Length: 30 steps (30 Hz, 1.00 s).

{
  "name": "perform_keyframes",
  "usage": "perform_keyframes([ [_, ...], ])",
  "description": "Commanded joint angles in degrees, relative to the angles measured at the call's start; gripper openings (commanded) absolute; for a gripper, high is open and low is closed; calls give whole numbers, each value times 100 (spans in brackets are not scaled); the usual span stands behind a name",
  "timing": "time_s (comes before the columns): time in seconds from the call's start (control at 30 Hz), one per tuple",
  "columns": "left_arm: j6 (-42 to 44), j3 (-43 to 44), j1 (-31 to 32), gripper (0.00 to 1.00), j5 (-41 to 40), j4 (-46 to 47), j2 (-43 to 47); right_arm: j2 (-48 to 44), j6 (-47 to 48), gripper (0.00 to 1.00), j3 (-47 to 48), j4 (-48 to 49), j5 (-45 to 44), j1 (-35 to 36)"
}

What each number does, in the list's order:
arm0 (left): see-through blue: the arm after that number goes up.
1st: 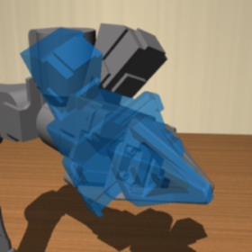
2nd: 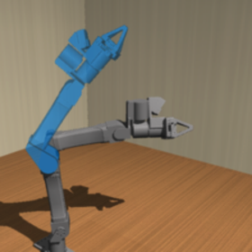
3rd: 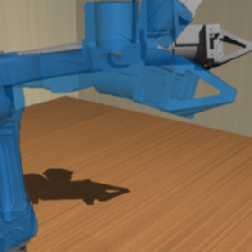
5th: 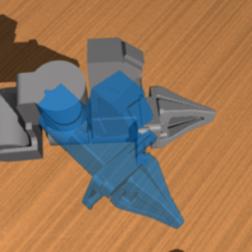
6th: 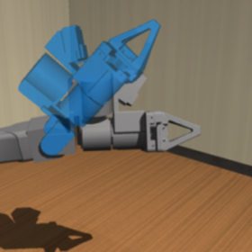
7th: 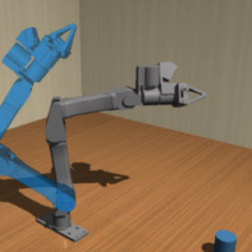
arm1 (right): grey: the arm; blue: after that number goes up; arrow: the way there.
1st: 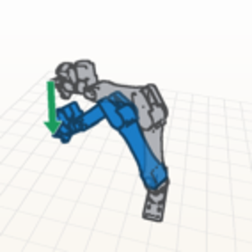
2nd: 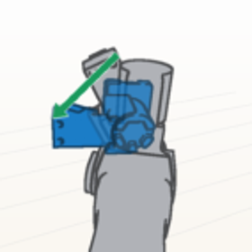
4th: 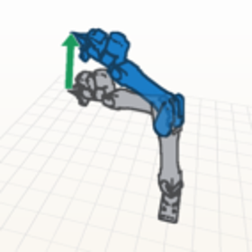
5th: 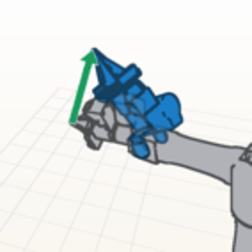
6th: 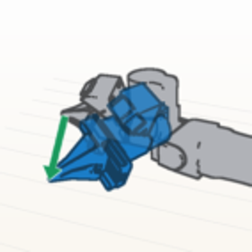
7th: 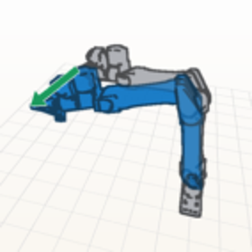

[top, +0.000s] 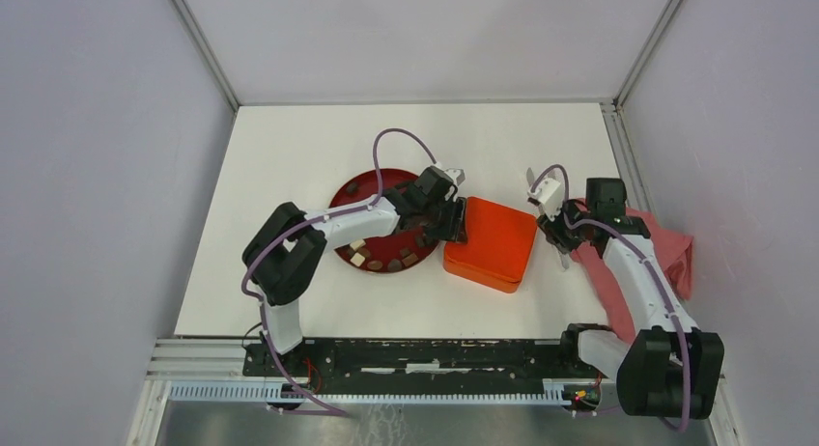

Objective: Pack the chocolate
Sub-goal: Close the box lid on the packing box, then adjust the packing box at the center of the board.

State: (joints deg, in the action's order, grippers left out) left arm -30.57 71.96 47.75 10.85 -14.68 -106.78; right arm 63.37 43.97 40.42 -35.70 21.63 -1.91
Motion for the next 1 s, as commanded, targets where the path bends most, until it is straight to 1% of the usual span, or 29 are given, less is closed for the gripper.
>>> perform_keyframes([
  [0.0, 201, 108, 33, 56, -274, -333, 419, -121, 167, 51, 888, -117, 320, -134],
  [0.07, 233, 251, 30, 59, -464, -490, 562, 73, 111, 60, 1207, -125, 873, -134],
  [0.1, 242, 327, 32, 63, -574, -573, 645, 231, 61, 64, 1338, -108, 1223, -134],
  [0.17, 238, 468, 33, 66, -694, -685, 844, 606, -94, 71, 1612, -28, 1890, -134],
  [0.27, 158, 487, 28, 69, -802, -766, 1267, 1410, -453, 75, 1986, 180, 2651, -93],
  [0.33, -38, 176, 31, 69, -748, -612, 1780, 1978, -468, 77, 2352, 23, 2861, -30],
  [0.37, -199, -75, 33, 65, -657, -440, 2057, 2253, -472, 77, 2529, -44, 2998, -29],
  [0.4, -419, -429, 44, 56, -537, -236, 2335, 2457, -516, 77, 2694, -111, 3056, -28],
  [0.43, -711, -791, 63, 44, -421, -10, 2623, 2673, -546, 77, 2822, -156, 3087, -20],
  [0.47, -909, -1121, 100, 36, -398, 115, 2861, 2837, -546, 77, 2956, -229, 3125, -20],
  [0.5, -1093, -1503, 164, 34, -426, 174, 3083, 3018, -526, 77, 3069, -316, 3141, -20],
  [0.57, -1457, -2002, 346, 33, -465, 311, 3409, 3327, -459, 77, 3224, -486, 3202, 1],
  [0.67, -2067, -2662, 701, 33, -456, 942, 3521, 3641, -317, 77, 3308, -593, 3102, 57],
  [0.73, -2318, -2863, 891, 32, -434, 1376, 3293, 3751, -310, 76, 3291, -552, 3013, 74],
  [0.8, -2457, -2855, 1066, 30, -490, 1722, 2918, 3828, -222, 74, 3274, -601, 3016, 77],
  [0.87, -2560, -2743, 1216, 22, -642, 1894, 2496, 3830, -125, 72, 3175, -684, 3064, 77],
  [0.97, -2704, -2613, 1289, 16, -758, 2101, 1864, 3756, 4, 69, 2980, -716, 3036, 77],
])
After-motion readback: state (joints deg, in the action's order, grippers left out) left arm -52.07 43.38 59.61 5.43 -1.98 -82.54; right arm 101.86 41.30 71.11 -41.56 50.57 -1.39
